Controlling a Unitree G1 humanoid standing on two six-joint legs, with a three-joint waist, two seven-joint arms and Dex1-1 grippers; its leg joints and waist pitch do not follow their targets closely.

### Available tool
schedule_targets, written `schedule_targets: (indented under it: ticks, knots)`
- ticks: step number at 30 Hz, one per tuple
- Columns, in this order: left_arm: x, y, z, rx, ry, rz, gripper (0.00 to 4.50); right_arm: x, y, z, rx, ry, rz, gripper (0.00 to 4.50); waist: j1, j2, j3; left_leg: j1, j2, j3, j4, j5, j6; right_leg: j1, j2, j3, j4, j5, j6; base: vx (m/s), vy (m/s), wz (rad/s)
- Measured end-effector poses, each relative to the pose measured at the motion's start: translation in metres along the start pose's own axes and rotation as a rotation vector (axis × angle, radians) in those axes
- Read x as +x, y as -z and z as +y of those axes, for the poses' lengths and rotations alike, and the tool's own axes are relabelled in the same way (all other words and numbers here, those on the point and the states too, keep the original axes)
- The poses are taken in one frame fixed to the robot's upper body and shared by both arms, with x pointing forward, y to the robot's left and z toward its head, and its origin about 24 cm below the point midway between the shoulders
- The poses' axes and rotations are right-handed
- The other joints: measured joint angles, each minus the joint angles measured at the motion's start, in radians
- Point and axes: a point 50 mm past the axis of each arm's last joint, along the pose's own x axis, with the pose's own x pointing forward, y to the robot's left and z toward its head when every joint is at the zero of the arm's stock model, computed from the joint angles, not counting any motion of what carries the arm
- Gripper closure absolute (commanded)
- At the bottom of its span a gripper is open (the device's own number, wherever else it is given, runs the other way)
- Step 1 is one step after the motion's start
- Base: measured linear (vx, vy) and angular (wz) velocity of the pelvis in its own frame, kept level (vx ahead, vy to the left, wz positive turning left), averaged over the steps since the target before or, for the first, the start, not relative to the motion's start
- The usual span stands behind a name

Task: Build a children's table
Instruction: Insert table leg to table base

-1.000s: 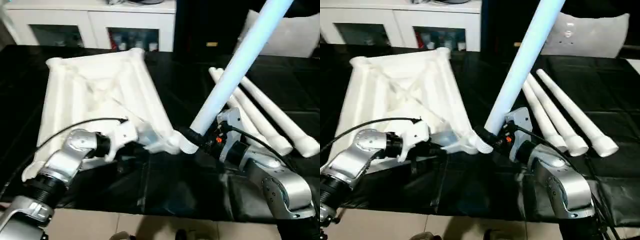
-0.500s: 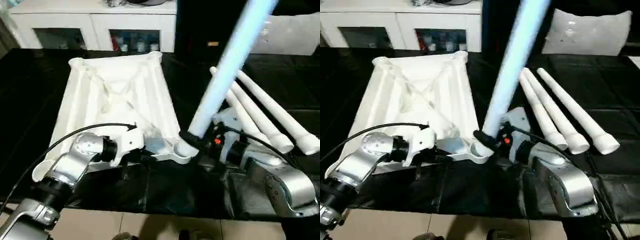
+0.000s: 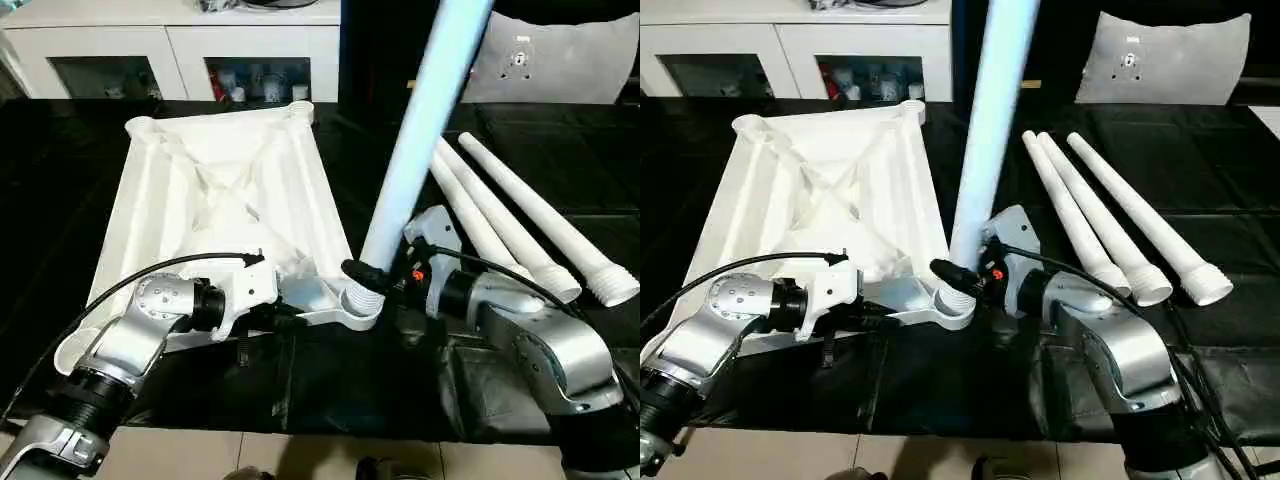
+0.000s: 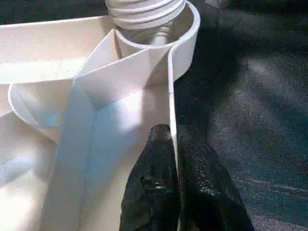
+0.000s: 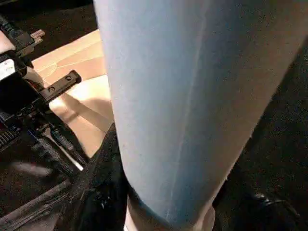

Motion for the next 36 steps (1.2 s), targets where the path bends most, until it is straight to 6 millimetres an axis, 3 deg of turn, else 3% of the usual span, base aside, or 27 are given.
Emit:
schedule_targets:
  ticks: [11,16,36]
  knots:
    - [0.0015,-0.001,-0.0003,0.016,-0.009,0.011,4.5,0.0029,0.0021,0.0048,-0.013,-0.064,0.032,2.6,0.0,-0.008,-0.001,0.001,-0.001,0.0,0.0,0.0,0.0,0.001,-0.002,0.0,0.0,0.0,0.0,0.0,0.0,0.0]
    - [0.0025,-0.0021,0.0001,0.027,-0.008,0.016,4.5,0.0017,0.0024,0.0045,-0.015,-0.075,0.039,2.6,0.001,-0.016,-0.002,0.001,-0.002,0.001,0.0,0.0,0.0,0.001,-0.003,0.0,0.001,0.0,0.0,0.0,0.0,0.0]
    - [0.0021,-0.003,0.0001,0.035,-0.004,0.02,4.5,0.0033,0.0018,0.0012,-0.022,-0.09,0.045,2.6,0.0,-0.02,-0.001,0.001,-0.004,0.001,0.0,0.0,0.0,0.001,-0.006,-0.001,0.001,0.0,0.0,0.0,0.0,0.0]
